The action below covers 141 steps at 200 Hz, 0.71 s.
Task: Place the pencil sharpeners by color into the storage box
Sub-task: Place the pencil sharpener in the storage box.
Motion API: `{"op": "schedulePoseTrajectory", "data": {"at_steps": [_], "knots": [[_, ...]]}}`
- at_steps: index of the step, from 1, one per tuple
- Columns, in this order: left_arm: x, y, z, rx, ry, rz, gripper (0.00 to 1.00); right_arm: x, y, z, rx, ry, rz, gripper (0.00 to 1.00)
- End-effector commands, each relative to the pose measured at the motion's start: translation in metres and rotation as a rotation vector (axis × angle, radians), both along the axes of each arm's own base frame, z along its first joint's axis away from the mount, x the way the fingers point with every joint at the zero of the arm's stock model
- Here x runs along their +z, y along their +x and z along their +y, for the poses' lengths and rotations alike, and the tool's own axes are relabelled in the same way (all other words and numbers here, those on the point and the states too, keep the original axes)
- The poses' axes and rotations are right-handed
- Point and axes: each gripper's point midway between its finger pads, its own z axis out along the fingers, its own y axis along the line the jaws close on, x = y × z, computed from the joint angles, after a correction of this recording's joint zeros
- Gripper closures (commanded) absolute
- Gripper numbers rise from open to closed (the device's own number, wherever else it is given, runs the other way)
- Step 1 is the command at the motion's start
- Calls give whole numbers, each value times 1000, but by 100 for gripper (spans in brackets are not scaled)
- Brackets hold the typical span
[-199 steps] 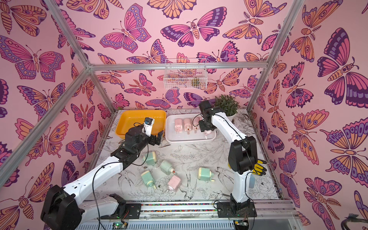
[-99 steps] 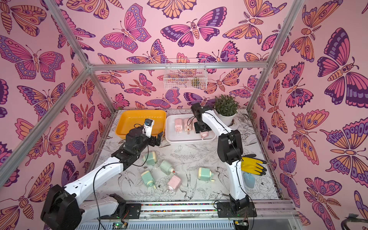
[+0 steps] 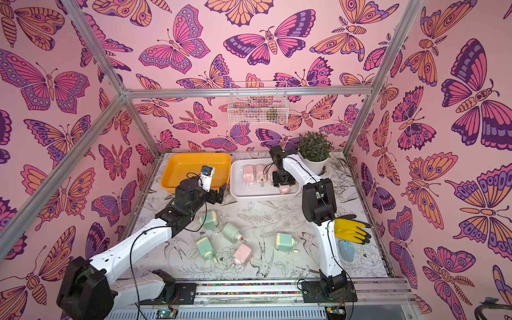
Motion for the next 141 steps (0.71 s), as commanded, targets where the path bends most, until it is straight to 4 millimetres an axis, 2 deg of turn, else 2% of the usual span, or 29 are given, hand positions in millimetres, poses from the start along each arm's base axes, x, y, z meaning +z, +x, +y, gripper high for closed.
{"op": "schedulePoseTrajectory", "data": {"at_steps": [1, 21, 33, 44, 51, 141], "knots": [[-8, 1, 3, 12, 24, 15, 0, -14, -6, 0, -22, 20, 49, 68], [-9, 2, 2, 11, 24, 19, 0, -17, -4, -1, -32, 31, 51, 55], [-11, 2, 1, 9, 26, 23, 0, -16, -4, 0, -31, 36, 52, 51], [-12, 2, 1, 9, 28, 28, 0, -15, -5, 1, -27, 42, 52, 40], [-12, 2, 1, 11, 30, 29, 0, -15, -5, 1, -24, 46, 53, 36], [-18, 4, 1, 14, 45, 51, 0, -4, -10, 1, -30, 66, 46, 24]]}}
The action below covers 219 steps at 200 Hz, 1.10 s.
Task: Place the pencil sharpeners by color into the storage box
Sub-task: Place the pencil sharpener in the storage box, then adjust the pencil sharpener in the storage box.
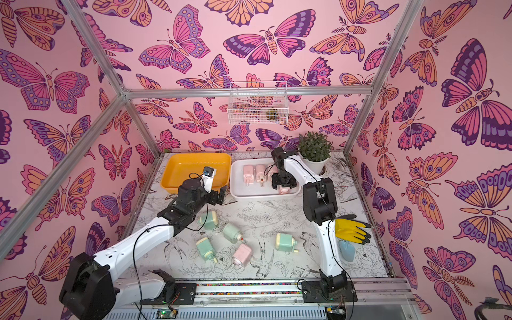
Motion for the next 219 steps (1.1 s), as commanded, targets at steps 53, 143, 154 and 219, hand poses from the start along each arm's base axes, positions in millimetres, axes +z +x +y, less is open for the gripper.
{"op": "schedulePoseTrajectory", "data": {"at_steps": [53, 143, 154, 219], "knots": [[-4, 0, -1, -9, 24, 41, 0, 37, 3, -2, -26, 28, -73, 9], [0, -1, 10, 60, 5, 29, 0, 61, -5, -11, -17, 23, -148, 10], [-1, 1, 12, 72, 13, 28, 0, 53, -8, -8, -13, 36, -120, 12], [-8, 5, 15, 94, 43, 37, 0, 23, -10, -11, -21, -1, -81, 28]]}}
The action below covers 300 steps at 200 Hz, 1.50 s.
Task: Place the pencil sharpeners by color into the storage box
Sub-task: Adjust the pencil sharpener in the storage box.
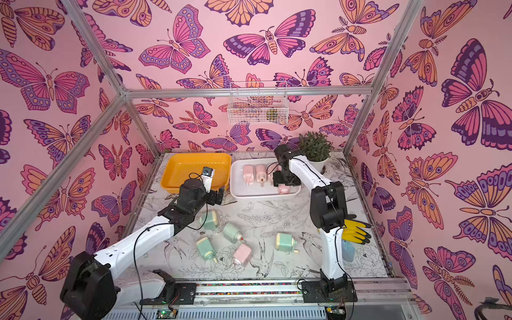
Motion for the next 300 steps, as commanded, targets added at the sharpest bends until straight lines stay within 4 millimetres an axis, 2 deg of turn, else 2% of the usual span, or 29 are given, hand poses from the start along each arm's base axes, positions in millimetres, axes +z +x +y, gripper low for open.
{"op": "schedulePoseTrajectory", "data": {"at_steps": [1, 10, 39, 71, 97, 135, 138, 156, 186, 250, 273, 300], "knots": [[0, 3, 2, 22, 9, 3, 0, -12, 2, -2, -5, -19, 7, 29], [-2, 4, 3, 25, 13, 7, 0, -15, 4, -2, -4, -25, 6, 35], [-3, 4, 3, 27, 22, 8, 0, -17, 7, 1, 6, -21, 17, 43], [-3, 5, 6, 38, 32, 4, 0, -5, 9, 2, 24, -22, 9, 62], [-3, 5, 6, 39, 36, 3, 0, 6, 7, -7, 46, -69, 37, 69], [-1, 6, 7, 38, 45, -4, 0, 16, 4, -19, 65, -144, 82, 73], [-13, 8, 5, 37, 61, 22, 0, 16, 3, -19, 66, -150, 85, 73], [-15, 10, 5, 35, 68, 26, 0, 17, 5, -27, 54, -201, 94, 73], [-17, 12, 3, 30, 80, 27, 0, 7, 2, -14, 74, -142, 148, 73], [-18, 11, 7, 42, 90, 27, 0, -10, -3, -5, 101, -103, 221, 75], [-17, 12, 7, 45, 91, 23, 0, -6, -2, 2, 114, -60, 216, 75], [-18, 12, 7, 43, 95, 24, 0, 4, 3, -4, 104, -71, 194, 76]]}}
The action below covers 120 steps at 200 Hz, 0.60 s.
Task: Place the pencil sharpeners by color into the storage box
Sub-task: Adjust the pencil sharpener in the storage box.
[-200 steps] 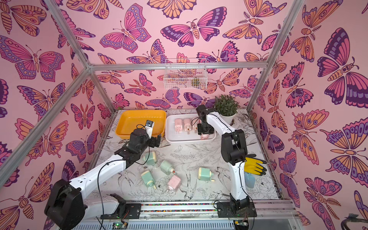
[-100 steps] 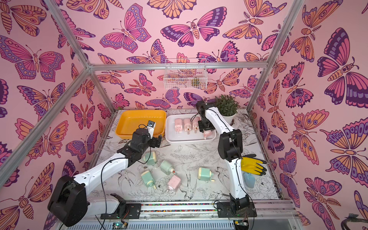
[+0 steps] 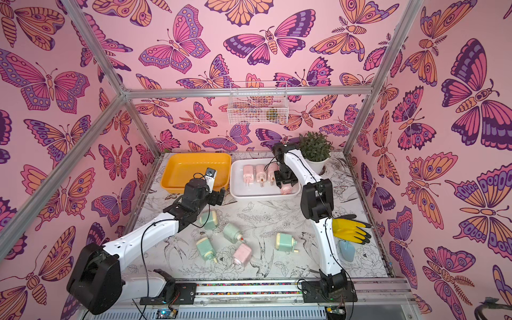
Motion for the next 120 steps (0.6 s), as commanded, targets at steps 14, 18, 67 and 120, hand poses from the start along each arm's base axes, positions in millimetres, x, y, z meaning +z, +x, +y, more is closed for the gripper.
{"op": "schedulePoseTrajectory", "data": {"at_steps": [14, 18, 67, 120], "knots": [[5, 3, 1, 8, 13, -13, 0, 11, -7, -4, 4, 8, 32, 76], [4, 3, 1, 9, 14, -12, 0, 11, -10, -5, 4, 7, 40, 76], [3, 5, 2, 19, 18, -12, 0, -13, -28, -10, -1, -16, 129, 75], [0, 4, 3, 21, 20, -8, 0, -17, -7, -5, -25, -15, 81, 64]]}}
